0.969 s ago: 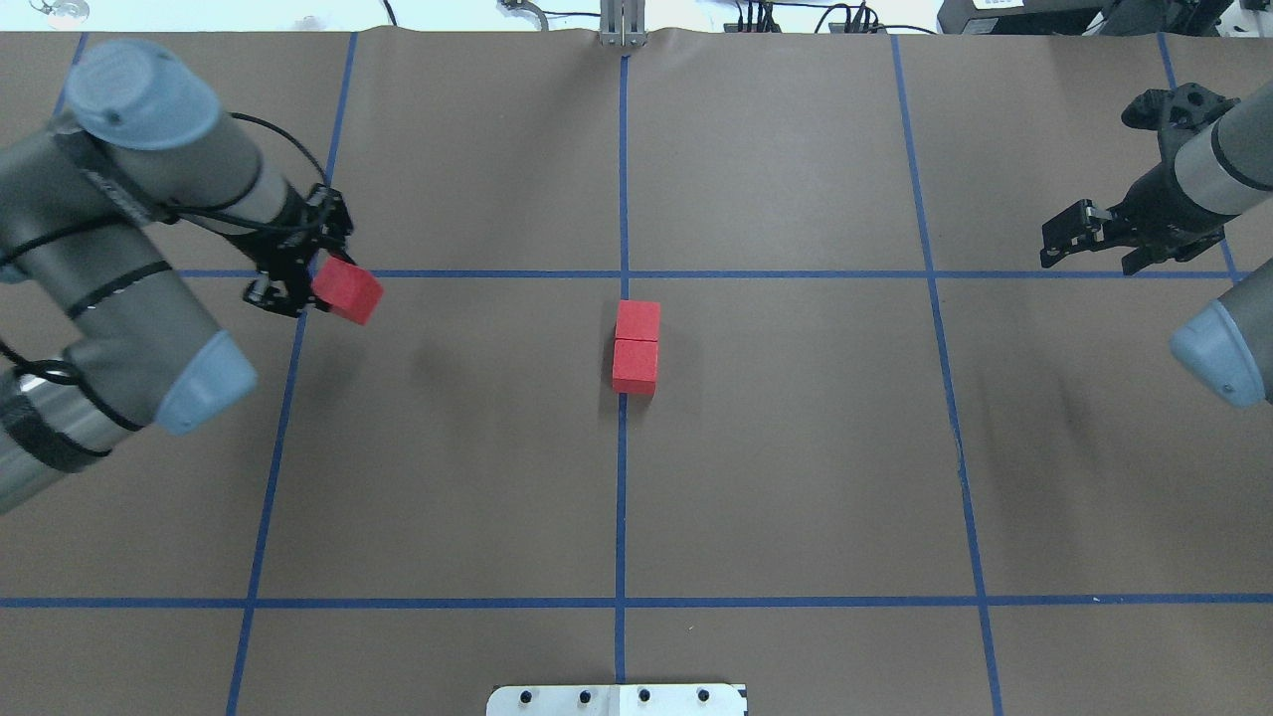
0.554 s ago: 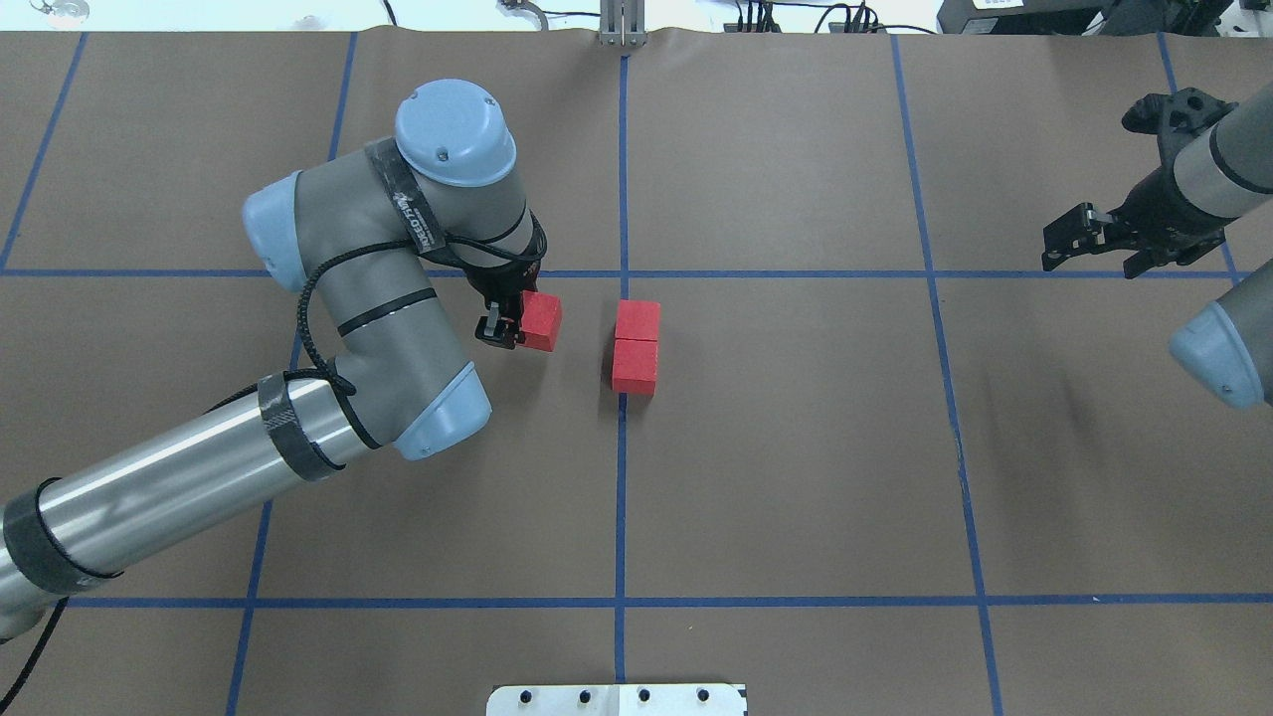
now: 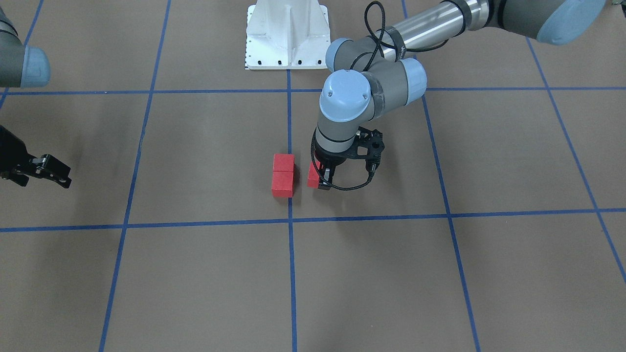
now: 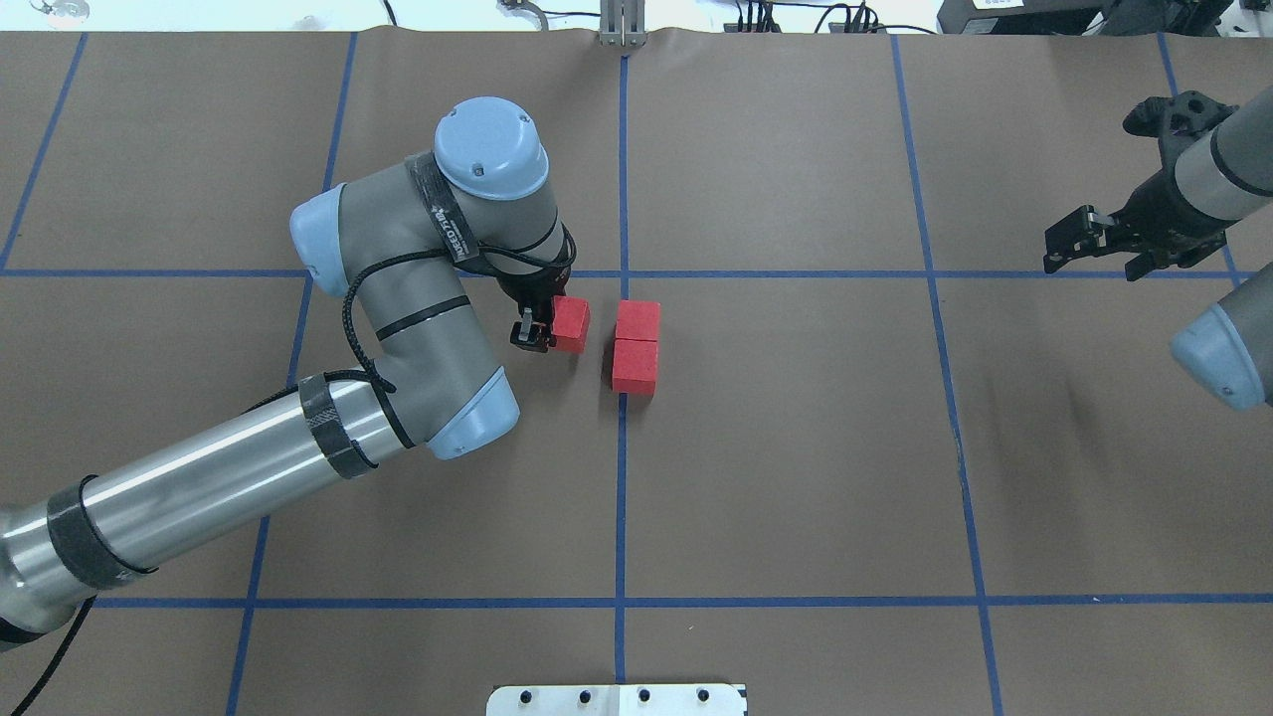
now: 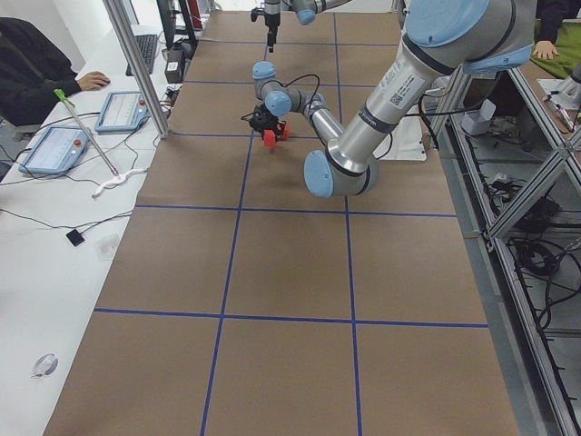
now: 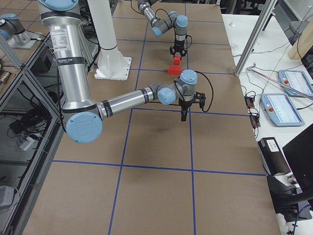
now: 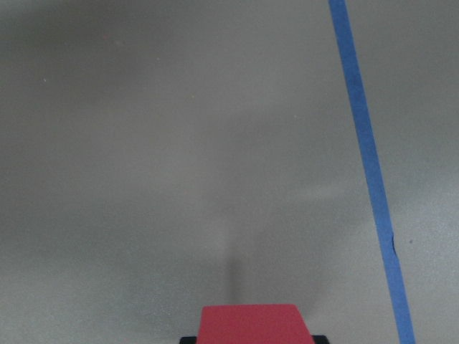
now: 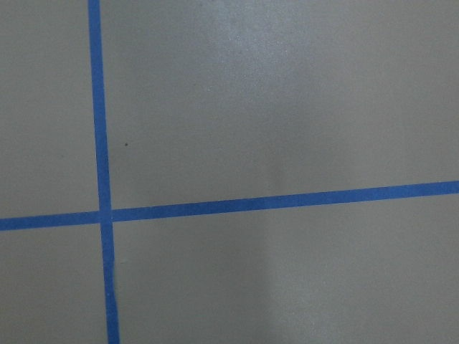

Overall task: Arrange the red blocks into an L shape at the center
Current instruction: 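Carry the cube with the left gripper beside the far end of the pair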

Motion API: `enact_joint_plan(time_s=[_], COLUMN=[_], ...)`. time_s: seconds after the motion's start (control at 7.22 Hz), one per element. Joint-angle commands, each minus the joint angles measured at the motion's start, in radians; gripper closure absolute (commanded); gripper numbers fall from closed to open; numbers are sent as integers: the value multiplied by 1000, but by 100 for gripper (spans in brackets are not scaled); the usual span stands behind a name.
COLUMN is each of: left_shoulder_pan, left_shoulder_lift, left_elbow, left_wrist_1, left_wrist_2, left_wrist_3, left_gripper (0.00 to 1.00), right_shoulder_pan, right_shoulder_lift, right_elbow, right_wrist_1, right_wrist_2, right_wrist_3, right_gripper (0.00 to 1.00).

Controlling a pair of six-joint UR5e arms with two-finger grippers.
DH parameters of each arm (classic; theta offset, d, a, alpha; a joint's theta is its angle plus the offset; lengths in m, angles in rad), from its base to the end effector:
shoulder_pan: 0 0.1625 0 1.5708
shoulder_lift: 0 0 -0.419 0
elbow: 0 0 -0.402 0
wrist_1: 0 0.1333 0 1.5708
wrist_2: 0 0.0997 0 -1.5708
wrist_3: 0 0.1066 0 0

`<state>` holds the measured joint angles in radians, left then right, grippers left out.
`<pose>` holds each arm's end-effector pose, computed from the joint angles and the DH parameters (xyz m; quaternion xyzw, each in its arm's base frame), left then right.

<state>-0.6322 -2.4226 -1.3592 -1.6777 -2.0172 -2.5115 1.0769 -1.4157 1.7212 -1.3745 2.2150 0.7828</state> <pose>0.5746 -0.5291 0.2011 -0.2583 0.3200 -0.5856 0.6985 -0.2123 -0.5405 0.4823 0.0064 -0.3866 0.0545 0.9206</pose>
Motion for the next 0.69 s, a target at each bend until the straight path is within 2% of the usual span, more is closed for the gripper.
enact_joint_plan(time_s=[0.0,0.55], left_shoulder_pan=[-1,-6], left_shoulder_lift=[-53,-67], left_elbow=[86,118], left_wrist_1=[-49,-54], left_wrist_2=[0,0], left_wrist_3=[-67,-98], left_gripper=[100,100], right_shoulder_pan=[0,-2], right_shoulder_lift=[0,0], right_elbow=[0,-2], right_wrist_1=[0,0], right_wrist_2=[0,0], right_wrist_3=[1,0], right_gripper=[0,0])
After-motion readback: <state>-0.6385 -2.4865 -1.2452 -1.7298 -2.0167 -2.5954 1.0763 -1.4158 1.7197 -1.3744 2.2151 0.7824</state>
